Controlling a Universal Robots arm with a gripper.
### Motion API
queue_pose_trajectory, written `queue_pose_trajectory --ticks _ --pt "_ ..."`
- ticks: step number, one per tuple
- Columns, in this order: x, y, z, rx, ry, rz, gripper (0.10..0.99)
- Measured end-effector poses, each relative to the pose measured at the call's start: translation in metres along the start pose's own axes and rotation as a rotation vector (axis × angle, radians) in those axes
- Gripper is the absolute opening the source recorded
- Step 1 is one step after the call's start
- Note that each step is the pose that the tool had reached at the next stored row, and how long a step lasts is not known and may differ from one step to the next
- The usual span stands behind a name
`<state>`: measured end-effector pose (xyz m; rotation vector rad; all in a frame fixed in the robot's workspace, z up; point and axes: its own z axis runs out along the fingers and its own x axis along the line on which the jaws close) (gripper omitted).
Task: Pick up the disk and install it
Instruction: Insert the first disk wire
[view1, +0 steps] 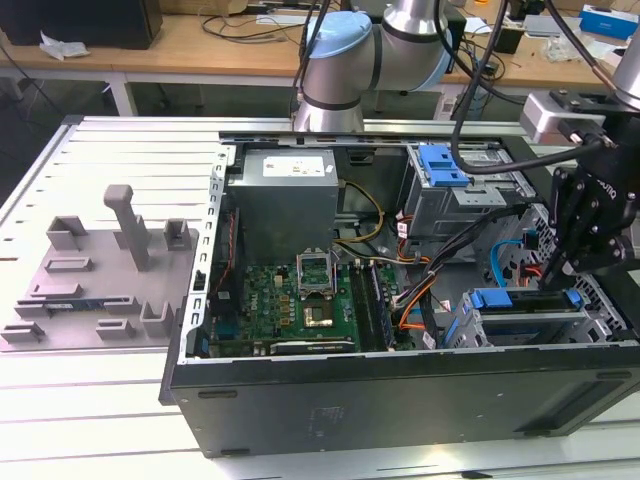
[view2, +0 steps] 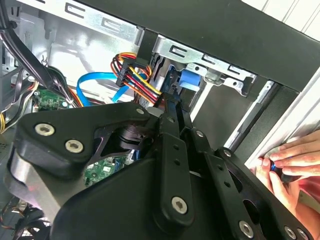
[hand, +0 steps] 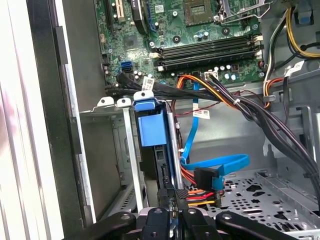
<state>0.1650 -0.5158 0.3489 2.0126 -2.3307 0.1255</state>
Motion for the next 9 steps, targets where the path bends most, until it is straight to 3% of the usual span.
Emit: queue_pose_trajectory --ticks 9 --pt "0.0010 -0.0001 0.0062 0.000 0.0000 0.000 0.165"
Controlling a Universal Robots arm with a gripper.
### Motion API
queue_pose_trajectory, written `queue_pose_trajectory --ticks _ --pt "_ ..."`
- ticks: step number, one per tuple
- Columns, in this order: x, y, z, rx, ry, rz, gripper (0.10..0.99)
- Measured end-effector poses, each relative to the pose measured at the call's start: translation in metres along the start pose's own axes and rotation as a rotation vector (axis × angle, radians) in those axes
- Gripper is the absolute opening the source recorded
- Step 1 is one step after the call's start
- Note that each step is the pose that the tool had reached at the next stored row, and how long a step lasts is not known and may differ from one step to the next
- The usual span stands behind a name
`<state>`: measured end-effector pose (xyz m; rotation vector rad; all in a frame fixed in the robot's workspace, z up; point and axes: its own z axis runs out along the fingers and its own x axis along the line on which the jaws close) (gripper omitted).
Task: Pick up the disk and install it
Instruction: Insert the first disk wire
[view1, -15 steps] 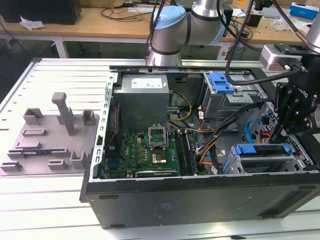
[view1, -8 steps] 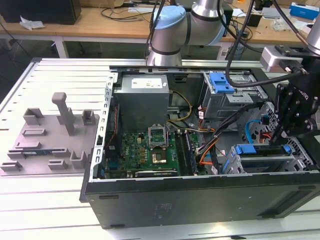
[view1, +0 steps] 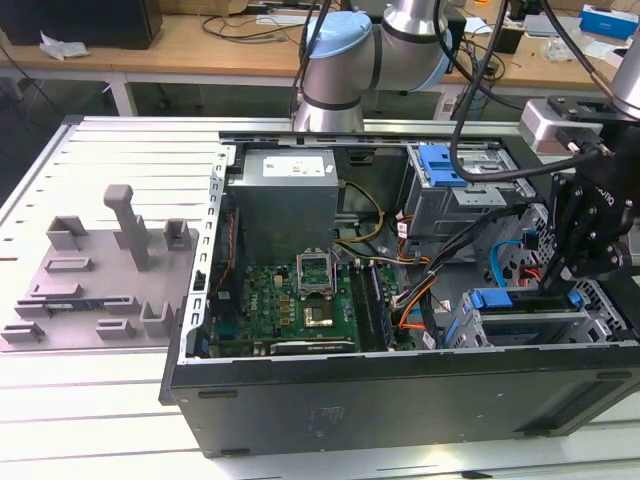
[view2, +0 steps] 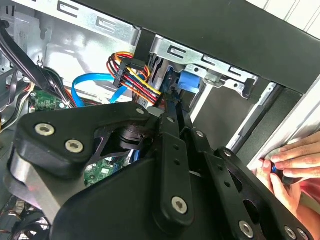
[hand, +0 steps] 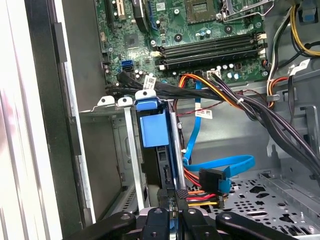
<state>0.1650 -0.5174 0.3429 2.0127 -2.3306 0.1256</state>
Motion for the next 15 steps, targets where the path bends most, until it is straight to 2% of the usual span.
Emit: queue_pose_trajectory --ticks 15 --pt "-0.0003 0.0001 0.0030 0.000 0.0001 -0.002 0.165"
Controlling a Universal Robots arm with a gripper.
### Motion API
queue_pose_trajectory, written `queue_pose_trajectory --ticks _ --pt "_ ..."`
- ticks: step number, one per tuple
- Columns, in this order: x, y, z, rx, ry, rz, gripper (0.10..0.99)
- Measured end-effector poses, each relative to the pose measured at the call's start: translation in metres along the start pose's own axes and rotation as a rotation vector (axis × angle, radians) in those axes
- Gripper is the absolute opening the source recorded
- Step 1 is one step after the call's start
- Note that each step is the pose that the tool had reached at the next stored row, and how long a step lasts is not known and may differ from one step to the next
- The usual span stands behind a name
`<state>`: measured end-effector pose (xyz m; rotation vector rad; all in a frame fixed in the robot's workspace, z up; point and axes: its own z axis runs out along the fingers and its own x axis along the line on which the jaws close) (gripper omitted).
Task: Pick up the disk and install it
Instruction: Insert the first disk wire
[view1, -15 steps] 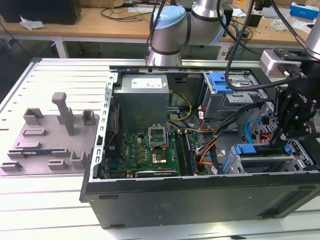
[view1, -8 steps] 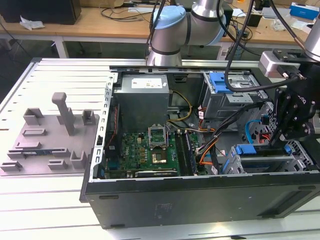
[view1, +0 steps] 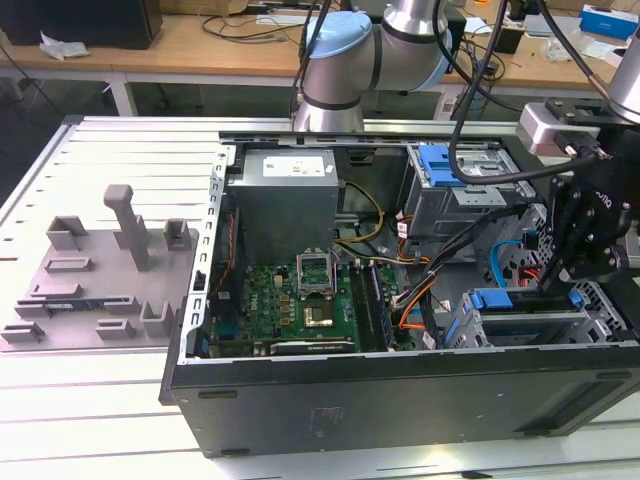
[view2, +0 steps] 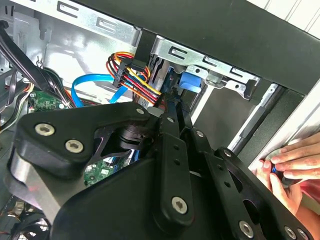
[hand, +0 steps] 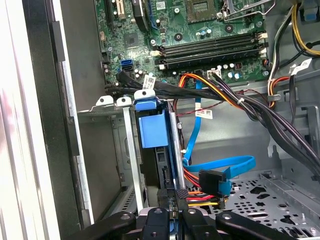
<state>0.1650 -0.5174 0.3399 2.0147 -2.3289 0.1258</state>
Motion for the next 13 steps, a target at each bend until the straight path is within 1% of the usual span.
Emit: queue_pose_trajectory --ticks 4,8,11,13 --pt "0.0001 0.0000 -0.0011 0.000 -0.0011 0.000 0.165" --pt "-0.0003 0.0000 -0.0095 0.000 0.0020 0.000 0.165" --pt "-0.0029 0.0003 -0.0151 0.001 0.0042 0.000 0.165" --pt "-0.0048 0.0006 -0.0166 0.001 0.0054 0.000 0.165"
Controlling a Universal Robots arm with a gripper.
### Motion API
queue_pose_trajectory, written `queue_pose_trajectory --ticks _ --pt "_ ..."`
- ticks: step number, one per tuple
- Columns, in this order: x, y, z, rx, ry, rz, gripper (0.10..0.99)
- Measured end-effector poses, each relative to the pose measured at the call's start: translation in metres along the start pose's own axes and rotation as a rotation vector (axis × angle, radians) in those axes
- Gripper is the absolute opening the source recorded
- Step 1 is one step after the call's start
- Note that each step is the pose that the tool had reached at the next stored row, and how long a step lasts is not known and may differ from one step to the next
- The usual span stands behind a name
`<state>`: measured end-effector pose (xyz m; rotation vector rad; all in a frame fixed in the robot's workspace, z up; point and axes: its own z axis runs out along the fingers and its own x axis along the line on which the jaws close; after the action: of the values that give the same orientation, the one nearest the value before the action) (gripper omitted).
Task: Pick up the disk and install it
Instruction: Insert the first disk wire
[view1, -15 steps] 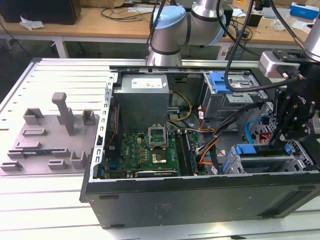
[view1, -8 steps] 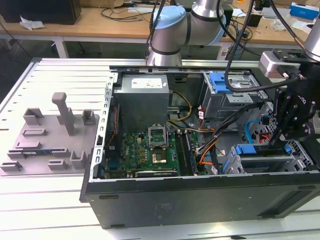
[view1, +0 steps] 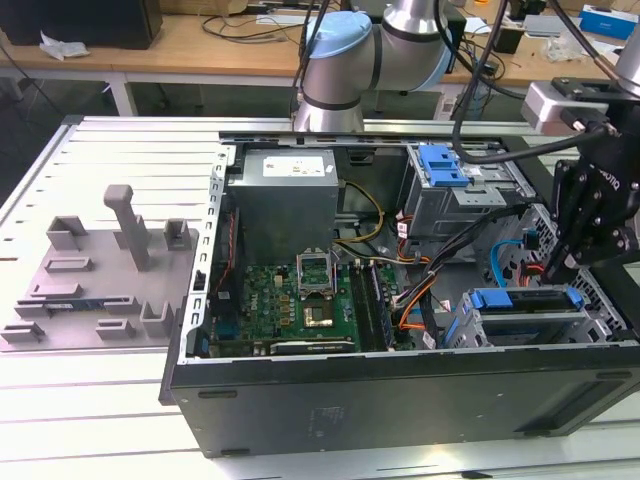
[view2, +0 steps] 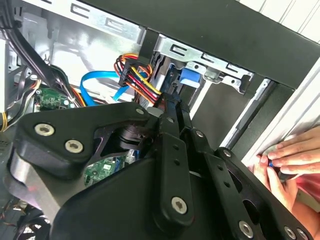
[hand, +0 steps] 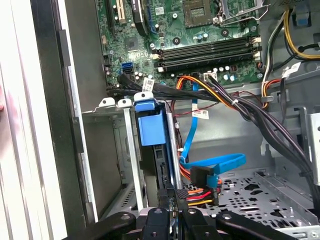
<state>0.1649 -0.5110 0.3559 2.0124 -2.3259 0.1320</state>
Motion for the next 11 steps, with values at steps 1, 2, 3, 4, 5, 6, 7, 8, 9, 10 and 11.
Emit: queue_pose_trajectory --ticks 1,2,3,4,5,6,7,8,9,10,11 --pt "-0.0002 0.0000 0.0000 0.000 0.0002 0.000 0.165" --pt "-0.0002 0.0000 0.0000 0.000 0.0003 0.000 0.165" --pt "-0.0002 0.0000 0.0000 0.000 0.0003 0.000 0.165" --pt "-0.0003 -0.0001 0.0000 0.000 0.0003 0.000 0.165" --pt "-0.0003 -0.0002 0.0000 0.000 0.0003 -0.001 0.165" --pt "-0.0003 -0.0002 0.0000 0.000 0.0002 -0.003 0.165" --pt "-0.0006 -0.0003 0.0001 0.001 0.0000 -0.006 0.165" --pt "-0.0007 -0.0004 0.0000 0.001 0.0001 -0.009 0.165" --pt "-0.0008 -0.0005 0.0000 0.001 0.0000 -0.013 0.165" --pt "-0.0012 -0.0005 0.0001 0.002 -0.0003 -0.018 0.165" --pt "-0.0016 -0.0006 0.0001 0.003 -0.0003 -0.024 0.165"
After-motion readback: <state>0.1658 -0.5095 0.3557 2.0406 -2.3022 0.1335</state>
